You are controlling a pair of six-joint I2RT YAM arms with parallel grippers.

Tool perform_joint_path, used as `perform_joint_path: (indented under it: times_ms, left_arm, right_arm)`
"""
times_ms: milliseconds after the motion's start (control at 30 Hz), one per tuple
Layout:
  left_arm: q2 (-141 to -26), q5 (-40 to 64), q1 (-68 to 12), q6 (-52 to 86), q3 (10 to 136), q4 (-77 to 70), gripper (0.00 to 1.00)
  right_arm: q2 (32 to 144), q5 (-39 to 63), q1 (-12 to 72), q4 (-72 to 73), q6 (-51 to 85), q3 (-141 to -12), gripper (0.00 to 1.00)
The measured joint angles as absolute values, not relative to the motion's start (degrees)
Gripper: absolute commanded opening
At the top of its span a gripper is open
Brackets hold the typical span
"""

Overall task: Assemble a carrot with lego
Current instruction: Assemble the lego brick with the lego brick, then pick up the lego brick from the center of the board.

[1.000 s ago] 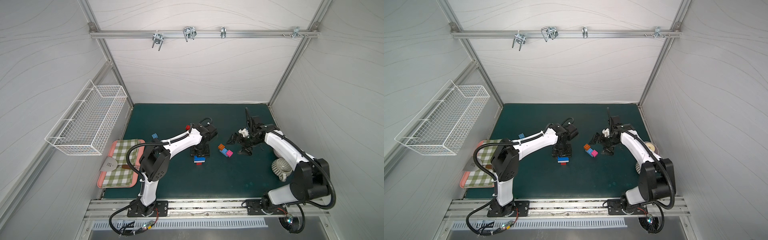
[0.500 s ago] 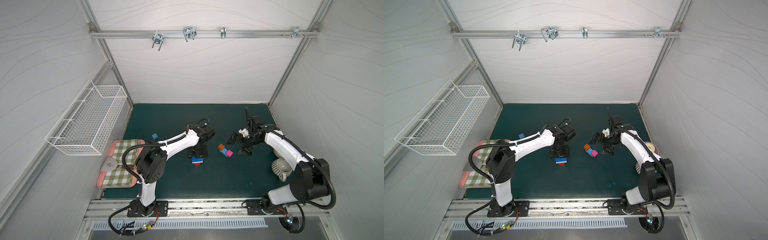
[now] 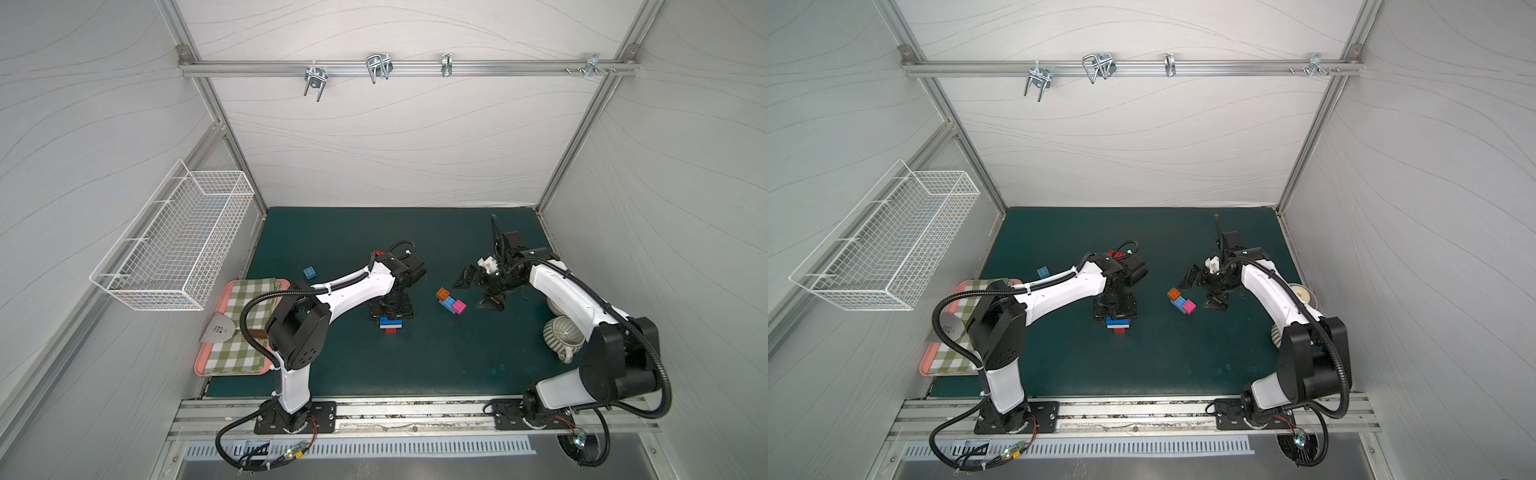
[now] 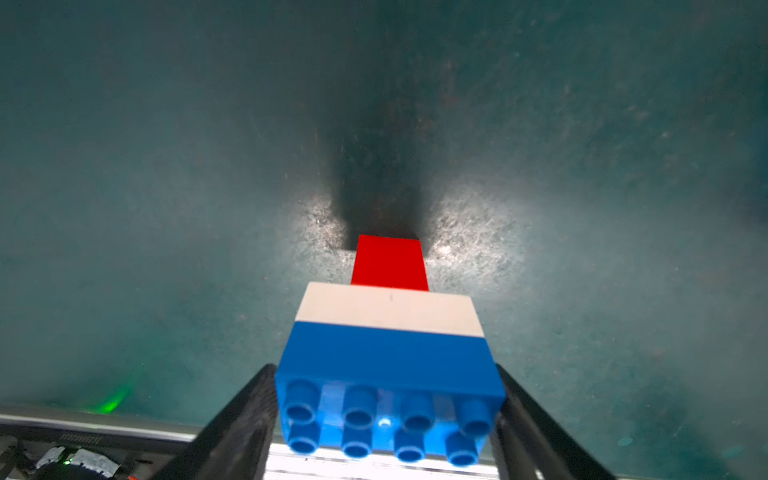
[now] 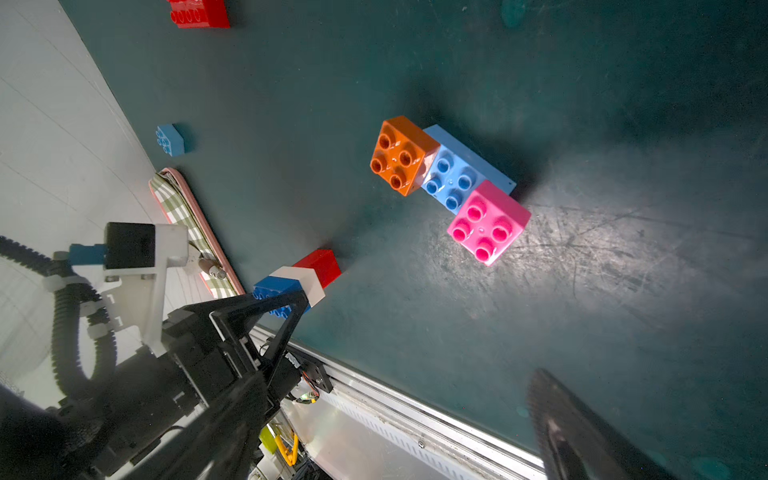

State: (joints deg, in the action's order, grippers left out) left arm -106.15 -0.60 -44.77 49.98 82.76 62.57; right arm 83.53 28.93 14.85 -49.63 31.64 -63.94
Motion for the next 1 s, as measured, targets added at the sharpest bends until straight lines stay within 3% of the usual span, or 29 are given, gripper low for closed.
perform_joint_path:
  times_ms: [533,733,1000]
  left_arm:
    - [-101.62,-2.55,-40.95,45.91,88.99,64.88,0.96]
    - [-108.01,-1.83,-35.05,36.73,98.54,65.98,0.95]
    - [-121.40,-2.48,-30.41,23.44,111.46,66.22,0.86]
  right_arm:
    - [84.60,27.03,20.80,-49.69,32.95,-66.83,0.99]
    - [84.60,27.05,20.88,-49.45,33.19,-66.26,0.99]
    - [84.58,27.18,20.88,-49.34,33.19,-64.27,0.99]
